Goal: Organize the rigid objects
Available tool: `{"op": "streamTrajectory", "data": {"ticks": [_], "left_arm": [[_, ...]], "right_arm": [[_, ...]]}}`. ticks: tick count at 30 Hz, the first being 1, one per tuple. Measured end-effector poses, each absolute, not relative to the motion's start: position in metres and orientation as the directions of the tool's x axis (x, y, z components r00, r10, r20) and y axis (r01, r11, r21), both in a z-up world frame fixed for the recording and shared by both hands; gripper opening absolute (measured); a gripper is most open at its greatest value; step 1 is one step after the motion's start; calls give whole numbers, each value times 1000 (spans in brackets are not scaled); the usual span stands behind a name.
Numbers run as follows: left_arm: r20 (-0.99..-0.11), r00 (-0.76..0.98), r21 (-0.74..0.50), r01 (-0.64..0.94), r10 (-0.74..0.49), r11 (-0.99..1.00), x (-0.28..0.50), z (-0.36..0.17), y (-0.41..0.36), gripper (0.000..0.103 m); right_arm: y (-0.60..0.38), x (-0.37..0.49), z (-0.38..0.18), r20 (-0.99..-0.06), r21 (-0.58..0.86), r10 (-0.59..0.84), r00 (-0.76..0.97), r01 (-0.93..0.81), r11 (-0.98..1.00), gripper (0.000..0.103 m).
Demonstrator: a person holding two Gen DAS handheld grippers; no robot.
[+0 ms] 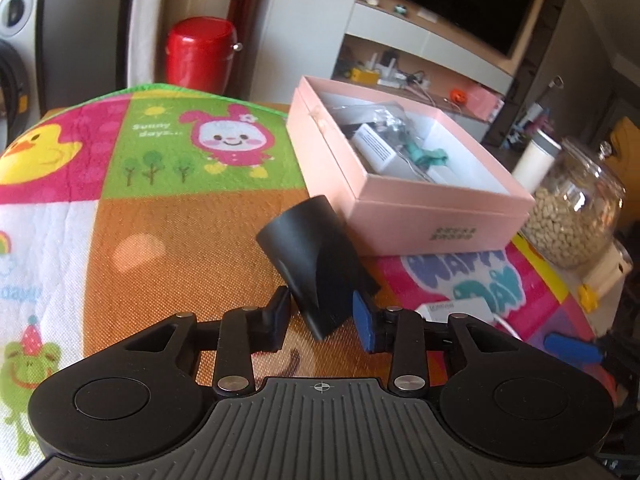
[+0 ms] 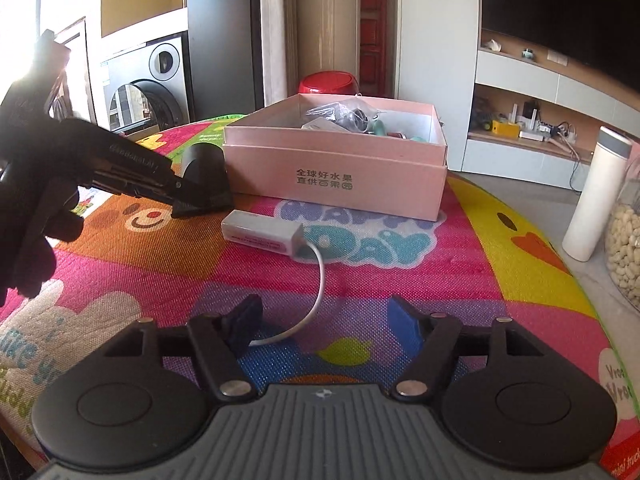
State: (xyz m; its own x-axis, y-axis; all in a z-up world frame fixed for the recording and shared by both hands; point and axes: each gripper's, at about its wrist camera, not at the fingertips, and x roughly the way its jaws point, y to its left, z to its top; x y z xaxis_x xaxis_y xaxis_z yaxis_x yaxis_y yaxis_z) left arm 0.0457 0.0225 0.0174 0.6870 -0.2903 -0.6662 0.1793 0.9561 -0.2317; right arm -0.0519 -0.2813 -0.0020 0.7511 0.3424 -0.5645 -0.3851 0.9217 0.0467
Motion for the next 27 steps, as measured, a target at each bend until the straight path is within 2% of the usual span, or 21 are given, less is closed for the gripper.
{"op": "streamTrajectory", "data": {"ticks": [7,13,20,27], "left_arm": [[-685,670,-168,239,-288,956,25,18,31,25],[-689,650,-219,236,-321,947,3,18,49,23],[-626,689,-321,199,-365,926,-12,9,71,18],[-577,737,-289,218,-351,932,-22,4,67,18]], "right_arm": [[-281,-52,-2,-566,45,340,751,-384,922,71],[-280,-51,0,-574,53,336,747,-375,925,72],[-237,-22,34,-567,73,453,688,-506,859,74],[-150,42,38,-610,34,459,646,-557,830,74]]}}
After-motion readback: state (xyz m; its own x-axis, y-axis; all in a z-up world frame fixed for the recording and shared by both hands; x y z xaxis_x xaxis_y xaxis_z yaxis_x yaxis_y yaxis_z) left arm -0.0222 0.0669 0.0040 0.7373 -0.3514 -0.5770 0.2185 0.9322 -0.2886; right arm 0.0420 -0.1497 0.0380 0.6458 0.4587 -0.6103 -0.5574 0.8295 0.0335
